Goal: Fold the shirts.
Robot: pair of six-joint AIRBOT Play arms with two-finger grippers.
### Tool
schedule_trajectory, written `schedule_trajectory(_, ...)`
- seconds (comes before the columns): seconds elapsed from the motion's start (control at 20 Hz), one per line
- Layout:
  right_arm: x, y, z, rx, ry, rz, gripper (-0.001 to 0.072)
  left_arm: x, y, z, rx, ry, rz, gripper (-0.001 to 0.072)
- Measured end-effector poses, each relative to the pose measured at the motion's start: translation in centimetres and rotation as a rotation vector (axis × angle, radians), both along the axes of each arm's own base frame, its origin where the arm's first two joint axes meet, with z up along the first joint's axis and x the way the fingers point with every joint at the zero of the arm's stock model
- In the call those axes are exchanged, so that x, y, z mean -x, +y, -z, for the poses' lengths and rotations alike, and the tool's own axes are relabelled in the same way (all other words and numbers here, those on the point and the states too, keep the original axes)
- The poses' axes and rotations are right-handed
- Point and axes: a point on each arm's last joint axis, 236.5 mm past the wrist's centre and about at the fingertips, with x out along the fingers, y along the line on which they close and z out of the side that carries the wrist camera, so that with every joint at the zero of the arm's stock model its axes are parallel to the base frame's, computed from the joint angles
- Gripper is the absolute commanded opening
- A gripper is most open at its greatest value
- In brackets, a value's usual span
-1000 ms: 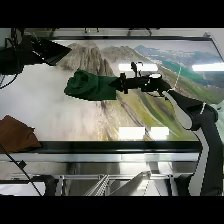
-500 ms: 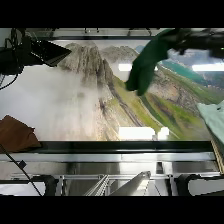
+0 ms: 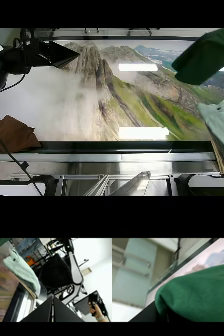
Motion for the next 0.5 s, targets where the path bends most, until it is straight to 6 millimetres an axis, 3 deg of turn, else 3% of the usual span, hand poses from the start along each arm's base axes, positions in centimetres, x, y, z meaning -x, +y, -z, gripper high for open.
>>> schedule_trajectory(0.1,-0.2,-3.7,1.5,0.022,-0.002,0.054,0.0023,-0.1,-1.2,0.0,-0.002,0.001,-0.002,0.0002)
schedule_trajectory(0.2,0.0,-5.9,2.1,0.043,-0.009,0.081,0.0022,-0.3,-2.3,0.1,-0.004,0.002,-0.01,0.0002)
schedule_trajectory(0.35,1.9,-7.3,2.2,0.037,0.009,0.07,0.0022,-0.6,-3.6,0.1,-0.006,0.003,-0.023,0.0002)
schedule_trajectory(0.5,5.8,-8.1,1.6,0.081,0.103,0.088,0.0021,-0.5,-4.2,0.2,-0.008,0.004,-0.023,0.0002)
